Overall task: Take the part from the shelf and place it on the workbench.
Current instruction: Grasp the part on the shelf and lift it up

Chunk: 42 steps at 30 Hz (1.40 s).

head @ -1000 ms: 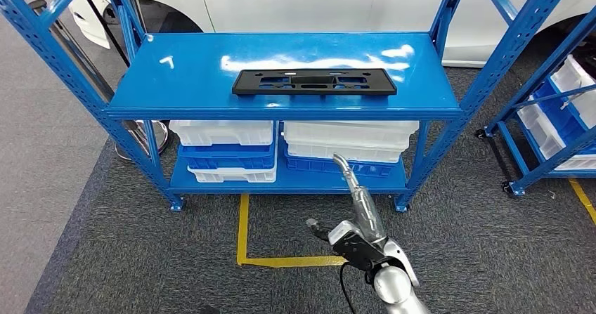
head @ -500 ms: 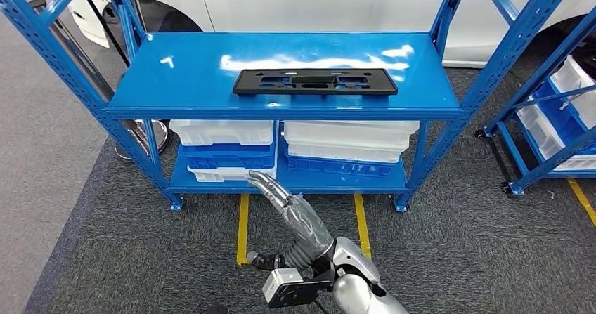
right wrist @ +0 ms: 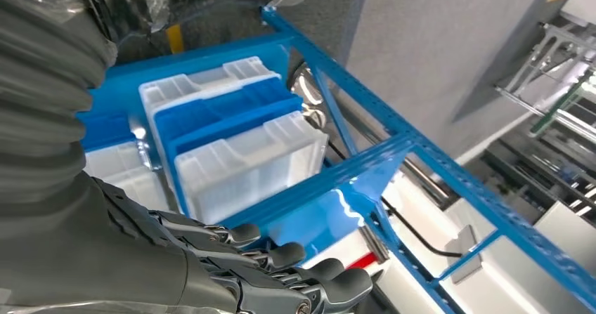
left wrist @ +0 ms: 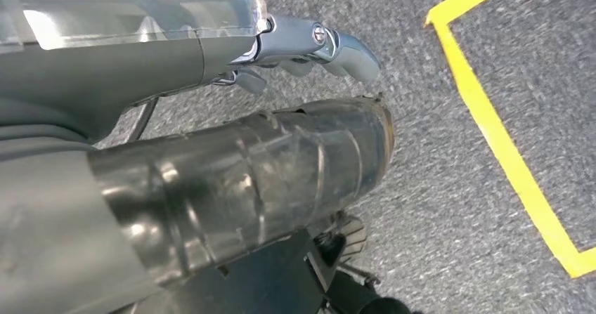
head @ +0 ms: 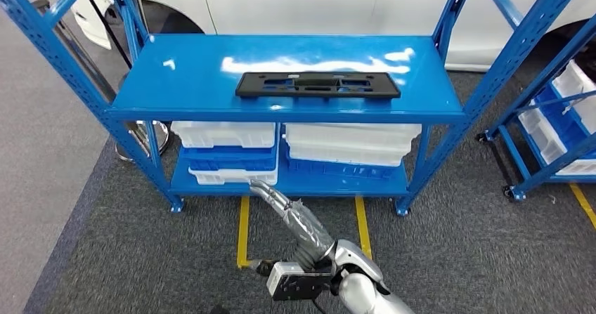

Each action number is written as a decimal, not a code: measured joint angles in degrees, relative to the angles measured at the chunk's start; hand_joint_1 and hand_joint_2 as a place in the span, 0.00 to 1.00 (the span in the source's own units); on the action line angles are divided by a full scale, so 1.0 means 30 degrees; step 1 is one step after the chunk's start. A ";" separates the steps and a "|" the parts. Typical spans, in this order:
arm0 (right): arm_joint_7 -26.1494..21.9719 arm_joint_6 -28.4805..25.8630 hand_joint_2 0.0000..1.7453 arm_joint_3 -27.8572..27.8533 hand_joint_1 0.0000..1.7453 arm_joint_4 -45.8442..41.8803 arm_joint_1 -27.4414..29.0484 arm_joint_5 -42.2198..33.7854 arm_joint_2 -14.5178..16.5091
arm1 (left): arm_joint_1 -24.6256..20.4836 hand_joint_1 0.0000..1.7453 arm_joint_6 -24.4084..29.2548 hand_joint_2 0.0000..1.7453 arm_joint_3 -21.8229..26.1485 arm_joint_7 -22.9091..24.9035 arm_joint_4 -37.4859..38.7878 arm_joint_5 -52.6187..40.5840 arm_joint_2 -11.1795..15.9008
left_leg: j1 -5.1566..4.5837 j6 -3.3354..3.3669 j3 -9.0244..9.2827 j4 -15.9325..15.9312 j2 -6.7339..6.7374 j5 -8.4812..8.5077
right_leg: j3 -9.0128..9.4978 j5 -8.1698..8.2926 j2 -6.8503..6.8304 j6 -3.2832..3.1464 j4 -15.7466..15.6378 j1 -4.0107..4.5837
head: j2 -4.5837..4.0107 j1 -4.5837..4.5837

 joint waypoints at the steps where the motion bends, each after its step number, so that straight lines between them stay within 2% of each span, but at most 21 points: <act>1: 0.0049 0.0036 1.00 0.0002 0.00 0.0022 -0.0042 -0.0091 -0.0038 | 0.0010 0.00 0.0000 0.00 -0.0004 -0.0013 0.0000 0.0042 0.0005 | -0.0017 -0.0092 -0.0071 0.0042 0.0002 -0.0032 | 0.0023 -0.0125 0.0024 -0.0085 -0.0052 0.0056 | 0.0000 -0.0002; 4: 0.0113 0.0024 1.00 0.0002 0.00 0.0013 -0.0063 -0.0237 -0.0124 | 0.0034 0.00 0.0002 0.00 -0.0011 -0.0033 0.0000 0.0108 0.0020 | 0.0022 -0.0322 -0.0053 0.0031 0.0011 -0.0128 | 0.0051 -0.0161 0.0035 -0.0353 -0.0180 0.0068 | 0.0000 -0.0005; 6: 0.0144 -0.0051 1.00 0.0002 0.00 -0.0057 -0.0120 -0.0286 -0.0153 | 0.0042 0.00 0.0002 0.00 -0.0016 -0.0046 0.0005 0.0120 0.0027 | 0.0066 -0.0518 -0.0465 0.0961 0.0024 -0.0710 | 0.0208 -0.0145 -0.0015 -0.0524 -0.0364 -0.0013 | 0.0000 -0.0027; 8: 0.0189 -0.0155 1.00 -0.0002 0.00 -0.0115 -0.0183 -0.0306 -0.0204 | 0.0082 0.00 0.0007 0.00 -0.0024 -0.0053 0.0013 0.0148 0.0035 | 0.0154 -0.0695 -0.1724 0.3331 0.0036 -0.1693 | 0.0286 -0.0164 -0.0052 -0.0622 -0.0431 -0.0019 | 0.0000 -0.0043; 10: 0.0218 -0.0222 1.00 -0.0005 0.00 -0.0126 -0.0189 -0.0306 -0.0289 | 0.0164 0.00 0.0015 0.00 -0.0025 -0.0046 0.0018 0.0168 0.0042 | 0.0252 -0.0798 -0.2911 0.5181 0.0038 -0.1979 | 0.0304 -0.0188 -0.0049 -0.0664 -0.0427 -0.0014 | 0.0000 -0.0043; 12: 0.0224 -0.0255 1.00 -0.0009 0.00 -0.0129 -0.0184 -0.0306 -0.0357 | 0.0227 0.00 0.0016 0.00 -0.0025 -0.0035 0.0022 0.0168 0.0065 | 0.0347 -0.0841 -0.2880 0.4440 0.0041 -0.0919 | 0.0383 -0.0227 -0.0009 -0.0642 -0.0420 -0.0035 | 0.0000 -0.0045; 13: 0.0224 -0.0268 1.00 -0.0011 0.00 -0.0138 -0.0186 -0.0306 -0.0372 | 0.0232 0.00 0.0016 0.00 -0.0025 -0.0029 0.0022 0.0168 0.0080 | 0.0401 -0.0848 -0.2428 0.3213 0.0045 -0.0104 | 0.0449 -0.0265 0.0010 -0.0594 -0.0410 -0.0054 | 0.0000 -0.0043; 15: 0.0227 -0.0295 1.00 -0.0015 0.00 -0.0186 -0.0210 -0.0308 -0.0390 | 0.0205 0.00 0.0016 0.00 -0.0031 -0.0024 0.0031 0.0168 0.0091 | 0.0396 -0.0811 -0.1567 0.1107 0.0021 0.0777 | 0.0489 -0.0325 0.0037 -0.0403 -0.0384 -0.0034 | 0.0000 -0.0044; 19: 0.0238 -0.0339 1.00 -0.0033 0.00 -0.0291 -0.0246 -0.0313 -0.0444 | 0.0220 0.00 0.0022 0.00 -0.0040 -0.0015 0.0051 0.0168 0.0117 | 0.0295 -0.0367 -0.1322 0.0315 -0.0042 0.0892 | 0.0421 -0.0285 0.0047 0.0051 -0.0396 -0.0013 | 0.0000 -0.0038; 21: 0.0237 -0.0342 1.00 -0.0049 0.00 -0.0333 -0.0255 -0.0314 -0.0475 | 0.0232 0.00 0.0024 0.00 -0.0044 -0.0013 0.0051 0.0168 0.0133 | 0.0309 -0.0055 -0.1267 0.0173 -0.0019 0.1007 | 0.0161 -0.0739 0.0023 0.0210 0.0224 -0.0050 | 0.0000 -0.0036; 24: 0.0318 -0.0466 1.00 -0.0085 0.00 -0.0390 -0.0234 -0.0279 -0.0523 | 0.0206 0.00 0.0024 0.00 -0.0044 -0.0009 0.0051 0.0175 0.0136 | 0.0199 0.0216 -0.1267 0.0119 0.0021 0.1048 | -0.1495 -0.2476 0.0004 0.0247 0.3699 -0.0015 | 0.0000 -0.0032; 25: 0.0369 -0.0552 1.00 -0.0107 0.00 -0.0390 -0.0214 -0.0250 -0.0554 | 0.0220 0.00 0.0024 0.00 -0.0042 -0.0006 0.0051 0.0191 0.0138 | 0.0129 0.0251 -0.1273 0.0125 0.0023 0.1043 | -0.2013 -0.2787 0.0004 0.0222 0.4737 0.0011 | 0.0000 -0.0032; 26: 0.0431 -0.0659 1.00 -0.0136 0.00 -0.0390 -0.0201 -0.0188 -0.0592 | 0.0238 0.00 0.0024 0.00 -0.0040 -0.0002 0.0051 0.0208 0.0140 | 0.0049 0.0284 -0.1264 0.0129 0.0018 0.1037 | -0.2212 -0.2701 0.0004 0.0160 0.5090 0.0035 | 0.0000 -0.0036; 27: 0.0466 -0.0781 1.00 -0.0171 0.00 -0.0395 -0.0200 -0.0109 -0.0625 | 0.0251 0.00 0.0020 0.00 -0.0040 0.0000 0.0051 0.0222 0.0140 | -0.0026 0.0310 -0.1239 0.0133 0.0004 0.1027 | -0.2026 -0.2254 0.0005 0.0050 0.4667 0.0084 | 0.0000 -0.0034; 29: 0.0517 -0.1073 1.00 -0.0261 0.00 -0.0454 -0.0237 0.0089 -0.0667 | 0.0254 0.00 0.0000 0.00 -0.0040 -0.0002 0.0055 0.0233 0.0133 | -0.0148 0.0347 -0.1161 0.0133 -0.0026 0.0998 | -0.0811 -0.0922 0.0006 -0.0320 0.2141 0.0278 | 0.0000 -0.0034; 31: 0.0482 -0.1495 1.00 -0.0366 0.00 -0.0563 -0.0309 0.0436 -0.0674 | 0.0236 0.00 -0.0026 0.00 -0.0040 -0.0004 0.0062 0.0233 0.0122 | -0.0241 0.0320 -0.1172 0.0166 -0.0033 0.0960 | 0.0202 -0.0236 -0.0020 -0.0578 0.0005 0.0454 | 0.0000 -0.0040; 33: 0.0360 -0.2121 1.00 -0.0481 0.00 -0.0689 -0.0344 0.0968 -0.0681 | 0.0227 0.00 -0.0051 0.00 -0.0042 0.0009 0.0067 0.0224 0.0118 | -0.0251 0.0218 -0.1218 0.0170 -0.0016 0.0944 | 0.0385 -0.0213 -0.0025 -0.0604 -0.0460 0.0530 | 0.0000 -0.0040; 36: 0.0032 -0.3036 1.00 -0.0596 0.00 -0.0915 -0.0327 0.1802 -0.0677 | 0.0194 0.00 -0.0135 0.00 -0.0075 0.0044 0.0071 0.0146 0.0128 | -0.0258 -0.0030 -0.1321 0.0535 -0.0001 0.0590 | 0.0575 -0.0069 -0.0040 -0.0706 -0.0780 0.0331 | 0.0000 -0.0052; 40: -0.0530 -0.4503 1.00 -0.0603 0.00 -0.1186 -0.0116 0.2953 -0.0587 | 0.0167 0.00 -0.0089 0.00 -0.0264 0.0131 0.0071 -0.0129 0.0133 | 0.0116 -0.0554 -0.3249 0.4683 0.0006 -0.1453 | 0.0699 -0.0019 -0.0148 -0.0789 -0.0960 0.0161 | 0.0000 -0.0083; 41: -0.0493 -0.4640 1.00 -0.0603 0.00 -0.1195 -0.0022 0.3116 -0.0574 | 0.0171 0.00 -0.0047 0.00 -0.0297 0.0149 0.0071 -0.0167 0.0135 | 0.0231 -0.0671 -0.3538 0.5224 0.0010 -0.1473 | 0.0698 -0.0042 -0.0157 -0.0762 -0.0939 0.0132 | 0.0000 -0.0083; 42: -0.0401 -0.4679 1.00 -0.0603 0.00 -0.1191 0.0049 0.3233 -0.0579 | 0.0172 0.00 -0.0020 0.00 -0.0311 0.0164 0.0069 -0.0175 0.0138 | 0.0339 -0.0784 -0.3464 0.5020 0.0016 -0.1106 | 0.0697 -0.0078 -0.0147 -0.0709 -0.0894 0.0085 | 0.0000 -0.0085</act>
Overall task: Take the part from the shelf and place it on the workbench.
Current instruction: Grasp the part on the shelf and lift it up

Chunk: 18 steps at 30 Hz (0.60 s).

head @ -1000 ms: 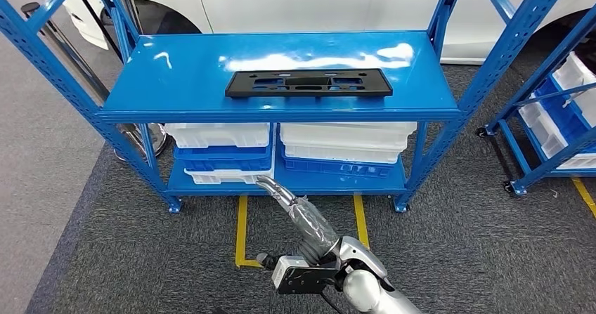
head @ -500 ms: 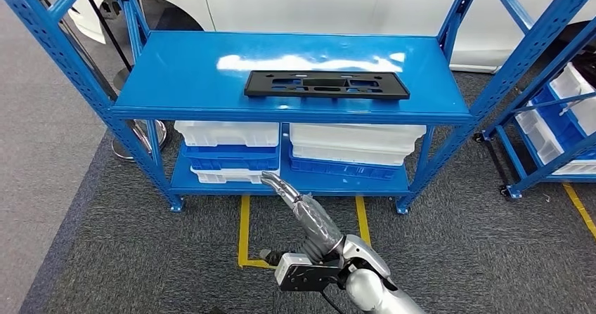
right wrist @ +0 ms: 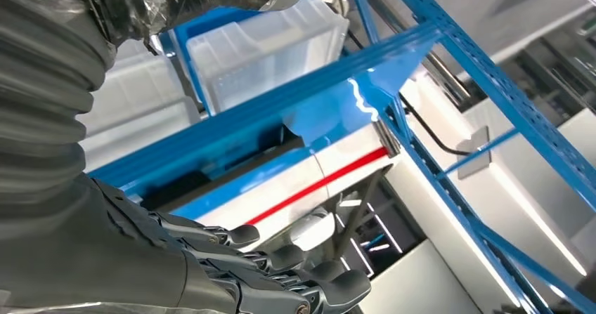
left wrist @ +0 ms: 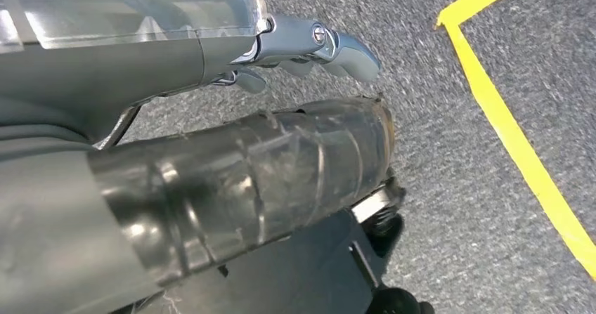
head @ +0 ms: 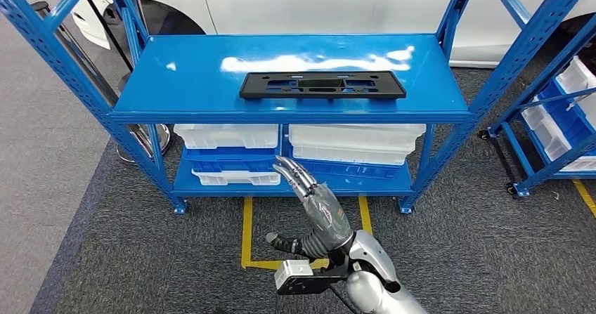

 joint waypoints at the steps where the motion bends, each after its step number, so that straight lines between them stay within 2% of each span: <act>1: 0.0115 0.0039 1.00 -0.0005 0.00 0.0002 0.0044 0.0074 -0.0016 | -0.0002 0.00 0.0013 0.00 -0.0009 0.0009 -0.0002 0.0000 0.0004 | 0.0108 -0.0114 0.0431 -0.0927 0.0011 0.0663 | 0.0004 -0.0058 0.0020 0.0083 0.0074 -0.0066 | 0.0000 0.0000; 2: 0.0225 0.0101 1.00 -0.0022 0.00 0.0004 0.0065 0.0105 -0.0042 | -0.0005 0.00 0.0015 0.00 -0.0022 0.0009 -0.0002 -0.0002 0.0007 | 0.0209 -0.0228 0.1042 -0.2239 0.0024 0.1310 | 0.0006 -0.0138 0.0039 0.0196 0.0178 -0.0132 | 0.0000 0.0000; 3: 0.0307 0.0160 1.00 -0.0051 0.00 0.0004 0.0066 0.0095 -0.0083 | -0.0015 0.00 0.0013 0.00 -0.0045 0.0004 0.0002 -0.0004 0.0007 | 0.0227 -0.0291 0.1624 -0.3429 0.0021 0.1729 | -0.0020 -0.0222 0.0064 0.0323 0.0302 -0.0151 | 0.0000 -0.0018; 4: 0.0362 0.0214 1.00 -0.0093 0.00 -0.0002 0.0065 0.0066 -0.0123 | -0.0023 0.00 0.0011 0.00 -0.0078 0.0000 0.0005 -0.0009 0.0005 | 0.0231 -0.0249 0.2004 -0.4230 0.0004 0.1933 | -0.0059 -0.0280 0.0080 0.0453 0.0392 -0.0150 | 0.0000 -0.0026; 6: 0.0428 0.0240 1.00 -0.0173 0.00 -0.0018 0.0076 0.0019 -0.0204 | -0.0018 0.00 0.0005 0.00 -0.0131 -0.0004 0.0011 -0.0018 0.0018 | 0.0125 0.0002 0.2172 -0.4616 -0.0047 0.1867 | -0.0120 -0.0286 0.0095 0.0673 0.0430 -0.0099 | 0.0000 -0.0046; 8: 0.0451 0.0242 1.00 -0.0239 0.00 -0.0040 0.0097 -0.0003 -0.0270 | 0.0003 0.00 -0.0004 0.00 -0.0149 -0.0002 0.0011 -0.0022 0.0044 | 0.0106 0.0342 0.2175 -0.4679 -0.0051 0.1944 | -0.0130 -0.0306 0.0096 0.0872 0.0423 -0.0162 | 0.0000 -0.0042; 9: 0.0466 0.0238 1.00 -0.0284 0.00 -0.0060 0.0111 -0.0018 -0.0304 | 0.0002 0.00 -0.0011 0.00 -0.0164 -0.0002 0.0011 -0.0022 0.0051 | 0.0098 0.0498 0.2206 -0.4732 -0.0044 0.1973 | -0.0229 -0.0487 0.0094 0.0951 0.0660 -0.0206 | 0.0000 -0.0040; 11: 0.0502 0.0222 1.00 -0.0417 0.00 -0.0102 0.0174 -0.0071 -0.0357 | -0.0014 0.00 -0.0025 0.00 -0.0224 -0.0002 0.0011 -0.0035 0.0053 | 0.0085 0.0739 0.2261 -0.4800 -0.0025 0.1986 | -0.1027 -0.1387 0.0094 0.1041 0.2319 -0.0222 | 0.0000 -0.0035; 13: 0.0546 0.0202 1.00 -0.0541 0.00 -0.0122 0.0334 -0.0131 -0.0402 | -0.0006 0.00 -0.0035 0.00 -0.0280 0.0002 0.0011 -0.0058 0.0053 | -0.0011 0.0873 0.2287 -0.4798 -0.0019 0.1927 | -0.2411 -0.2372 0.0096 0.1044 0.4930 -0.0195 | 0.0000 -0.0036; 14: 0.0559 0.0193 1.00 -0.0581 0.00 -0.0122 0.0444 -0.0149 -0.0428 | 0.0009 0.00 -0.0036 0.00 -0.0293 0.0004 0.0011 -0.0075 0.0053 | -0.0070 0.0917 0.2323 -0.4796 -0.0023 0.1894 | -0.2887 -0.2457 0.0096 0.1007 0.5714 -0.0177 | 0.0000 -0.0036; 15: 0.0566 0.0182 1.00 -0.0608 0.00 -0.0122 0.0540 -0.0166 -0.0450 | 0.0023 0.00 -0.0035 0.00 -0.0301 0.0005 0.0011 -0.0087 0.0055 | -0.0127 0.0956 0.2379 -0.4794 -0.0036 0.1851 | -0.3065 -0.2211 0.0096 0.0935 0.5869 -0.0144 | 0.0000 -0.0036; 16: 0.0566 0.0164 1.00 -0.0641 0.00 -0.0129 0.0612 -0.0180 -0.0466 | 0.0032 0.00 -0.0033 0.00 -0.0311 0.0005 0.0011 -0.0100 0.0055 | -0.0178 0.0979 0.2469 -0.4794 -0.0055 0.1795 | -0.2806 -0.1575 0.0098 0.0810 0.5154 -0.0095 | 0.0000 -0.0036; 17: 0.0566 0.0138 1.00 -0.0681 0.00 -0.0140 0.0657 -0.0191 -0.0475 | 0.0034 0.00 -0.0029 0.00 -0.0328 0.0005 0.0011 -0.0113 0.0055 | -0.0217 0.0983 0.2577 -0.4794 -0.0073 0.1725 | -0.2253 -0.0782 0.0100 0.0646 0.3864 -0.0010 | 0.0000 -0.0035; 18: 0.0566 0.0113 1.00 -0.0719 0.00 -0.0151 0.0681 -0.0193 -0.0479 | 0.0035 0.00 -0.0024 0.00 -0.0346 0.0005 0.0015 -0.0122 0.0044 | -0.0259 0.0961 0.2663 -0.4799 -0.0083 0.1649 | -0.1648 -0.0229 0.0097 0.0469 0.2582 0.0102 | 0.0000 -0.0038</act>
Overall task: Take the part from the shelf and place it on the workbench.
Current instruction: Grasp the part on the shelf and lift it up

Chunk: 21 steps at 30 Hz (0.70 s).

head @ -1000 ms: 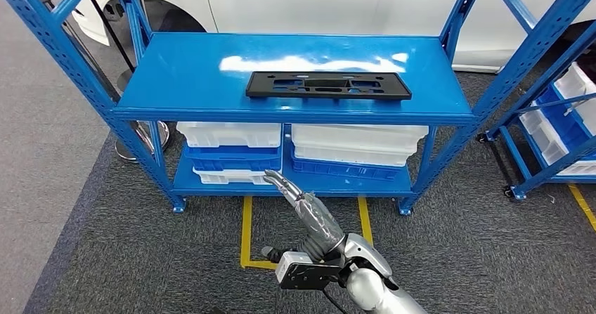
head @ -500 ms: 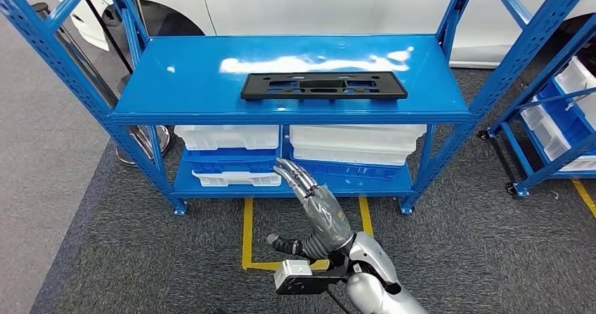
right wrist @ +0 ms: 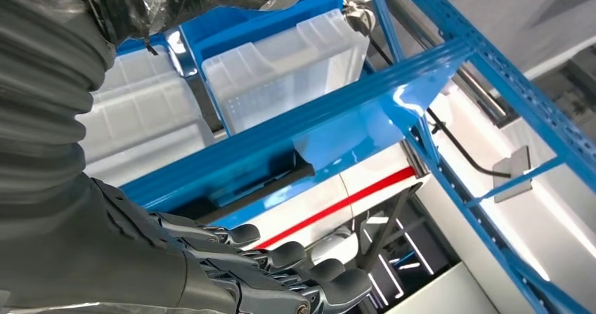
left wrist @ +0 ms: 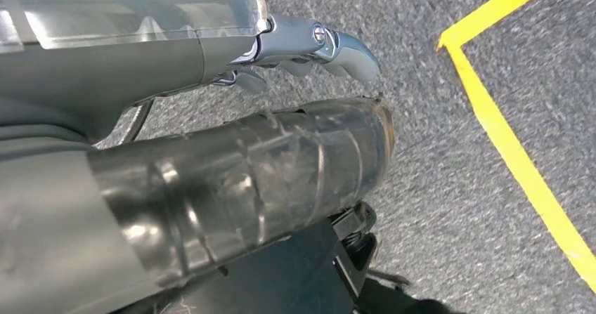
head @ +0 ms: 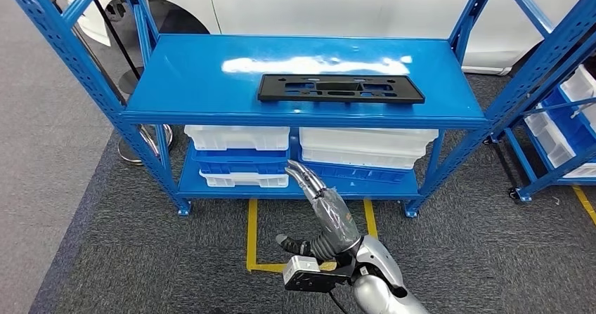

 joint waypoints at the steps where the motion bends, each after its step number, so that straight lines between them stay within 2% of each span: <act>1: -0.0004 -0.0033 1.00 -0.0040 0.00 -0.0018 0.0026 0.0022 -0.0002 | -0.0005 0.00 0.0004 0.00 -0.0020 0.0002 0.0004 -0.0011 -0.0009 | -0.0027 -0.0048 0.0050 0.0007 -0.0008 -0.0073 | 0.0535 0.0376 -0.0003 -0.0137 -0.1146 0.0102 | 0.0000 0.0002; 2: -0.0009 -0.0058 1.00 -0.0069 0.00 -0.0029 0.0072 0.0065 -0.0002 | -0.0007 0.00 0.0009 0.00 -0.0038 0.0004 0.0009 -0.0024 -0.0018 | -0.0031 -0.0117 0.0065 0.0002 -0.0003 -0.0119 | 0.0836 0.0465 -0.0003 -0.0221 -0.1791 0.0200 | 0.0000 -0.0002; 4: -0.0020 -0.0111 1.00 -0.0108 0.00 -0.0042 0.0208 0.0218 -0.0002 | -0.0013 0.00 0.0024 0.00 -0.0069 0.0007 0.0014 -0.0058 -0.0024 | -0.0009 -0.0288 0.0077 -0.0065 0.0014 -0.0174 | 0.0979 0.0339 0.0016 -0.0288 -0.2109 0.0284 | 0.0000 0.0000; 6: -0.0035 -0.0153 1.00 -0.0119 0.00 -0.0040 0.0326 0.0368 0.0009 | -0.0018 0.00 0.0040 0.00 -0.0099 0.0007 0.0013 -0.0115 -0.0018 | -0.0002 -0.0472 0.0079 0.0082 0.0049 -0.0384 | 0.1192 0.0349 0.0013 -0.0393 -0.2367 0.0153 | 0.0000 -0.0007; 7: -0.0044 -0.0173 1.00 -0.0119 0.00 -0.0038 0.0349 0.0419 0.0015 | -0.0028 0.00 0.0044 0.00 -0.0111 0.0005 0.0011 -0.0148 -0.0015 | -0.0003 -0.0556 -0.0118 0.0567 0.0058 -0.0675 | 0.1339 0.0352 -0.0005 -0.0453 -0.2521 0.0073 | 0.0000 -0.0018; 8: -0.0053 -0.0190 1.00 -0.0119 0.00 -0.0031 0.0366 0.0450 0.0022 | -0.0035 0.00 0.0046 0.00 -0.0120 0.0005 0.0011 -0.0173 -0.0013 | 0.0016 -0.0639 -0.0546 0.1454 0.0065 -0.1109 | 0.1489 0.0330 -0.0041 -0.0519 -0.2637 0.0002 | 0.0000 -0.0024; 10: -0.0058 -0.0213 1.00 -0.0119 0.00 0.0018 0.0409 0.0510 0.0026 | -0.0014 0.00 0.0046 0.00 -0.0131 0.0007 0.0011 -0.0200 -0.0011 | 0.0099 -0.0790 -0.1899 0.3915 0.0063 -0.2021 | 0.1669 0.0193 -0.0095 -0.0603 -0.2671 0.0003 | 0.0000 -0.0029; 11: -0.0058 -0.0217 1.00 -0.0119 0.00 0.0064 0.0452 0.0541 0.0029 | 0.0020 0.00 0.0047 0.00 -0.0133 0.0011 0.0011 -0.0204 -0.0006 | 0.0155 -0.0867 -0.2504 0.4852 0.0066 -0.2172 | 0.1758 0.0106 -0.0106 -0.0613 -0.2665 0.0000 | 0.0000 -0.0029; 12: -0.0058 -0.0217 1.00 -0.0119 0.00 0.0109 0.0499 0.0570 0.0033 | 0.0054 0.00 0.0049 0.00 -0.0133 0.0013 0.0011 -0.0206 0.0005 | 0.0209 -0.0933 -0.2820 0.5152 0.0069 -0.1959 | 0.1860 0.0014 -0.0100 -0.0597 -0.2652 -0.0011 | 0.0000 -0.0029; 13: -0.0058 -0.0217 1.00 -0.0119 0.00 0.0142 0.0537 0.0588 0.0036 | 0.0079 0.00 0.0053 0.00 -0.0133 0.0014 0.0011 -0.0206 0.0016 | 0.0261 -0.0985 -0.2781 0.4720 0.0075 -0.1382 | 0.1979 -0.0090 -0.0083 -0.0559 -0.2626 -0.0031 | 0.0000 -0.0033; 15: -0.0058 -0.0219 1.00 -0.0119 0.00 0.0167 0.0571 0.0605 0.0051 | 0.0088 0.00 0.0055 0.00 -0.0135 0.0016 0.0014 -0.0209 0.0031 | 0.0339 -0.1029 -0.1858 0.2355 0.0105 0.0114 | 0.2229 -0.0353 -0.0049 -0.0409 -0.2534 -0.0069 | 0.0000 -0.0029; 16: -0.0058 -0.0224 1.00 -0.0119 0.00 0.0166 0.0569 0.0605 0.0056 | 0.0074 0.00 0.0054 0.00 -0.0138 0.0020 0.0020 -0.0213 0.0031 | 0.0331 -0.0979 -0.1361 0.1224 0.0110 0.0532 | 0.2300 -0.0493 -0.0031 -0.0290 -0.2458 -0.0056 | 0.0000 -0.0027; 17: -0.0058 -0.0228 1.00 -0.0119 0.00 0.0166 0.0567 0.0609 0.0062 | 0.0058 0.00 0.0053 0.00 -0.0144 0.0029 0.0025 -0.0217 0.0031 | 0.0310 -0.0894 -0.1028 0.0496 0.0111 0.0687 | 0.2342 -0.0598 -0.0023 -0.0176 -0.2422 -0.0036 | 0.0000 -0.0012; 18: -0.0058 -0.0232 1.00 -0.0119 0.00 0.0166 0.0566 0.0616 0.0064 | 0.0051 0.00 0.0053 0.00 -0.0149 0.0042 0.0031 -0.0219 0.0033 | 0.0268 -0.0772 -0.0887 0.0192 0.0103 0.0583 | 0.2361 -0.0651 -0.0017 -0.0059 -0.2380 -0.0009 | 0.0000 -0.0003; 21: -0.0058 -0.0243 1.00 -0.0119 0.00 0.0162 0.0566 0.0643 0.0064 | 0.0069 0.00 0.0055 0.00 -0.0157 0.0062 0.0033 -0.0222 0.0051 | 0.0229 -0.0335 -0.0671 0.0000 0.0067 0.0436 | 0.2373 -0.0732 -0.0019 0.0153 -0.2087 -0.0043 | 0.0000 0.0009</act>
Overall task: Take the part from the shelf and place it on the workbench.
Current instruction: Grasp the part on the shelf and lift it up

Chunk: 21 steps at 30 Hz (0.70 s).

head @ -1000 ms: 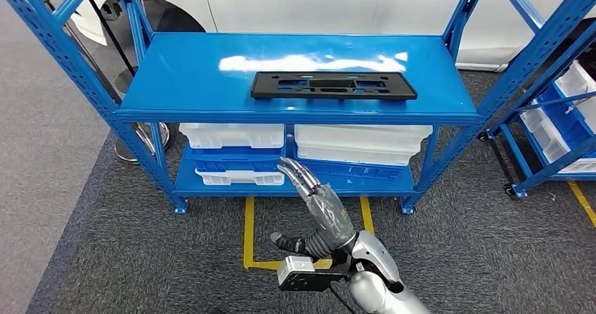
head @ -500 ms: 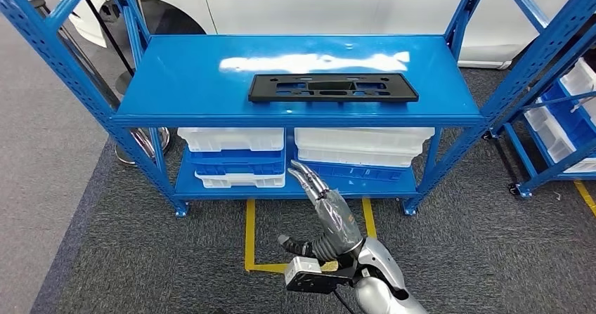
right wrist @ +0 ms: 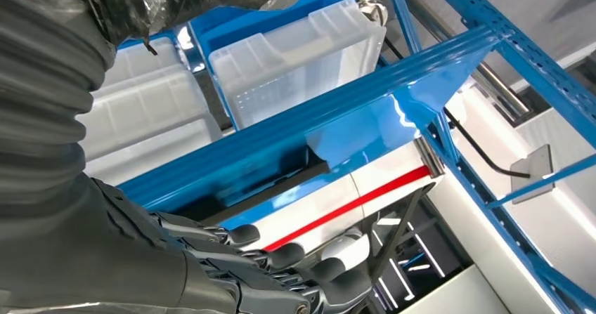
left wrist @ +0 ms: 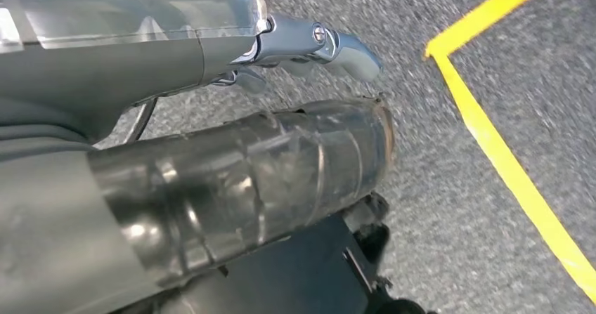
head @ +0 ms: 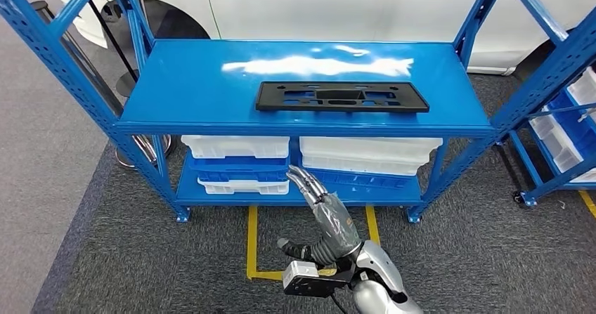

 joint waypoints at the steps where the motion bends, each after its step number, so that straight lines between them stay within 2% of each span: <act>1: 0.0000 -0.0011 1.00 -0.0002 0.00 -0.0002 -0.0004 0.0004 0.0000 | 0.0000 0.00 0.0002 0.00 -0.0004 -0.0002 0.0000 -0.0004 0.0004 | 0.0010 0.0134 0.0155 -0.0049 -0.0007 -0.0049 | -0.0198 -0.0198 0.0000 0.0057 0.0473 -0.0033 | 0.0000 0.0004; 3: 0.0000 -0.0035 1.00 -0.0005 0.00 -0.0002 0.0007 0.0009 -0.0002 | -0.0023 0.00 0.0005 0.00 -0.0031 -0.0002 0.0002 -0.0020 0.0004 | 0.0005 0.0326 0.0452 -0.0114 -0.0001 -0.0209 | -0.1349 -0.1055 0.0002 0.0185 0.2568 -0.0077 | 0.0000 0.0011; 5: 0.0000 -0.0042 1.00 -0.0007 0.00 -0.0002 0.0068 0.0009 -0.0005 | -0.0022 0.00 0.0005 0.00 -0.0062 0.0002 0.0002 -0.0036 0.0004 | -0.0052 0.0409 0.0684 -0.0109 -0.0009 -0.0432 | -0.2963 -0.1802 0.0002 0.0235 0.4941 -0.0086 | 0.0000 0.0009; 6: 0.0000 -0.0042 1.00 -0.0007 0.00 -0.0002 0.0101 0.0009 -0.0007 | -0.0003 0.00 0.0005 0.00 -0.0069 0.0004 0.0002 -0.0040 0.0005 | -0.0084 0.0413 0.0830 -0.0108 -0.0024 -0.0560 | -0.3473 -0.1699 0.0003 0.0208 0.5397 -0.0082 | 0.0000 0.0007; 7: 0.0000 -0.0042 1.00 -0.0007 0.00 -0.0002 0.0122 0.0011 -0.0007 | 0.0015 0.00 0.0005 0.00 -0.0073 0.0004 0.0000 -0.0042 0.0005 | -0.0113 0.0408 0.1026 -0.0110 -0.0045 -0.0712 | -0.3647 -0.1188 0.0005 0.0143 0.5158 -0.0069 | 0.0000 0.0009; 9: 0.0000 -0.0047 1.00 -0.0007 0.00 -0.0002 0.0128 0.0018 -0.0007 | 0.0033 0.00 0.0004 0.00 -0.0089 0.0004 0.0004 -0.0046 -0.0007 | -0.0143 0.0361 0.1502 -0.0132 -0.0076 -0.1070 | -0.3072 0.0662 0.0005 -0.0080 0.2895 0.0025 | 0.0000 0.0011; 10: 0.0002 -0.0051 1.00 -0.0009 0.00 0.0005 0.0126 0.0035 -0.0007 | 0.0024 0.00 0.0000 0.00 -0.0102 0.0004 0.0013 -0.0049 -0.0016 | -0.0149 0.0313 0.1729 -0.0158 -0.0082 -0.1233 | -0.2706 0.1284 0.0003 -0.0194 0.1772 0.0134 | 0.0000 0.0009; 11: 0.0002 -0.0058 1.00 -0.0011 0.00 0.0007 0.0122 0.0053 -0.0007 | 0.0003 0.00 -0.0005 0.00 -0.0115 0.0005 0.0024 -0.0055 -0.0024 | -0.0146 0.0230 0.1858 -0.0198 -0.0081 -0.1372 | -0.2393 0.1614 0.0007 -0.0313 0.0845 0.0244 | 0.0000 0.0028; 12: 0.0007 -0.0067 1.00 -0.0013 0.00 0.0007 0.0129 0.0073 -0.0007 | -0.0013 0.00 -0.0011 0.00 -0.0127 0.0009 0.0033 -0.0058 -0.0027 | -0.0148 0.0127 0.1958 -0.0261 -0.0074 -0.1475 | -0.2240 0.1682 0.0013 -0.0410 0.0351 0.0338 | 0.0000 0.0038; 13: 0.0014 -0.0080 1.00 -0.0016 0.00 0.0007 0.0139 0.0084 -0.0009 | -0.0030 0.00 -0.0016 0.00 -0.0136 0.0015 0.0042 -0.0065 -0.0027 | -0.0162 0.0015 0.2052 -0.0269 -0.0062 -0.1489 | -0.2150 0.1509 0.0028 -0.0495 0.0200 0.0392 | 0.0000 0.0044; 15: 0.0024 -0.0104 1.00 -0.0024 0.00 -0.0020 0.0174 0.0104 -0.0005 | -0.0038 0.00 -0.0022 0.00 -0.0171 0.0027 0.0044 -0.0098 -0.0022 | -0.0173 -0.0163 0.2208 -0.0067 -0.0028 -0.1520 | -0.1745 0.1455 0.0085 -0.0662 -0.0148 0.0331 | 0.0000 0.0045; 16: 0.0022 -0.0117 1.00 -0.0027 0.00 -0.0033 0.0178 0.0117 -0.0004 | -0.0053 0.00 -0.0018 0.00 -0.0198 0.0031 0.0044 -0.0118 -0.0018 | -0.0169 -0.0207 0.2108 0.0380 -0.0016 -0.1554 | -0.1457 0.1344 0.0099 -0.0749 -0.0289 0.0282 | 0.0000 0.0044; 17: 0.0018 -0.0129 1.00 -0.0029 0.00 -0.0046 0.0174 0.0131 0.0000 | -0.0073 0.00 -0.0009 0.00 -0.0227 0.0033 0.0044 -0.0140 -0.0015 | -0.0151 -0.0240 0.1742 0.1124 -0.0009 -0.1704 | -0.1170 0.1242 0.0101 -0.0833 -0.0415 0.0242 | 0.0000 0.0044; 18: 0.0016 -0.0144 1.00 -0.0029 0.00 -0.0053 0.0175 0.0142 0.0000 | -0.0089 0.00 0.0005 0.00 -0.0256 0.0033 0.0044 -0.0153 -0.0013 | -0.0127 -0.0278 0.1096 0.2176 -0.0003 -0.1985 | -0.0925 0.1110 0.0079 -0.0896 -0.0498 0.0226 | 0.0000 0.0042; 20: 0.0015 -0.0164 1.00 -0.0029 0.00 -0.0049 0.0200 0.0142 0.0000 | -0.0073 0.00 0.0036 0.00 -0.0293 0.0031 0.0044 -0.0171 -0.0013 | -0.0109 -0.0396 -0.0540 0.4338 -0.0004 -0.2853 | -0.0533 0.0771 0.0074 -0.0962 -0.0533 0.0231 | 0.0000 0.0040; 21: 0.0015 -0.0168 1.00 -0.0029 0.00 -0.0047 0.0234 0.0142 0.0000 | -0.0028 0.00 0.0046 0.00 -0.0304 0.0033 0.0044 -0.0175 -0.0007 | -0.0103 -0.0460 -0.1190 0.4922 -0.0003 -0.3186 | -0.0310 0.0577 0.0095 -0.0957 -0.0532 0.0235 | 0.0000 0.0040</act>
